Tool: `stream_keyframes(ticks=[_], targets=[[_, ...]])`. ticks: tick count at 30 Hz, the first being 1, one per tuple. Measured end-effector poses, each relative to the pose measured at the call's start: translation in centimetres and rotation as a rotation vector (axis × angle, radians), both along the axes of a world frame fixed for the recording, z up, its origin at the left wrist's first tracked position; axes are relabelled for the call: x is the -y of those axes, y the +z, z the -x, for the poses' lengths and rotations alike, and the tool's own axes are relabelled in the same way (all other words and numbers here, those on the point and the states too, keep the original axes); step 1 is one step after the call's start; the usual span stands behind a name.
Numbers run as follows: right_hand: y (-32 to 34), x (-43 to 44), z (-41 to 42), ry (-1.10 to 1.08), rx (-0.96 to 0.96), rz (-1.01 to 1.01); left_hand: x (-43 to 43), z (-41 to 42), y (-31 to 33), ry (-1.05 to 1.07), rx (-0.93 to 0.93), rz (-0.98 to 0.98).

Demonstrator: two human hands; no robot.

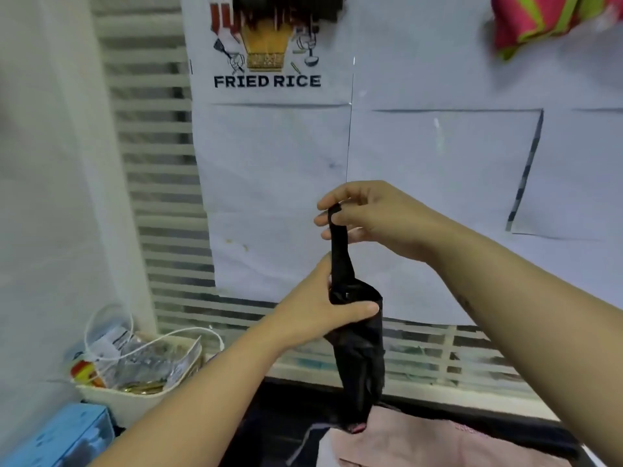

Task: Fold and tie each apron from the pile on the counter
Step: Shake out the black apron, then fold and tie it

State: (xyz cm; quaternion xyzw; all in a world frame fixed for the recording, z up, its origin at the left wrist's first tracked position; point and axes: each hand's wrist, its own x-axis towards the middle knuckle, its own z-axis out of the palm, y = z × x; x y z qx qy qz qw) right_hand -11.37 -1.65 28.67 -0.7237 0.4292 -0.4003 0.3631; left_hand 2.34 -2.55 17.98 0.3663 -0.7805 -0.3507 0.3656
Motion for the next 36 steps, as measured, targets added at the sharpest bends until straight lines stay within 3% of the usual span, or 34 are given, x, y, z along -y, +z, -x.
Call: stream_keyframes(ticks=[7, 12, 15, 19, 22, 30, 36], targets=[[0.9, 2.2, -4.7, 0.013, 0.135, 0.057, 2.2, -4.8, -0.2, 0.147, -0.016, 0.035], [3.8, 3.6, -8.9, -0.125, 0.003, 0.43, 3.6, -8.6, 5.8, 0.089, -0.212, -0.041], [7.1, 4.6, -10.7, -0.272, -0.055, 0.69, 4.2, -10.8, 10.4, 0.071, -0.382, 0.032], [11.9, 6.2, -12.3, -0.333, -0.062, 0.852, 5.2, -12.8, 14.4, 0.071, -0.577, 0.065], [15.3, 7.3, -13.9, -0.348, -0.102, 0.927, 6.0, -13.5, 15.9, 0.085, -0.541, 0.16], [21.3, 8.3, -21.9, -0.17, 0.002, 0.987, 7.1, -15.6, 18.9, 0.139, -0.471, 0.362], [23.2, 8.7, -28.9, -0.026, 0.195, 0.917, 6.3, -23.8, 21.6, 0.441, -0.401, 0.497]])
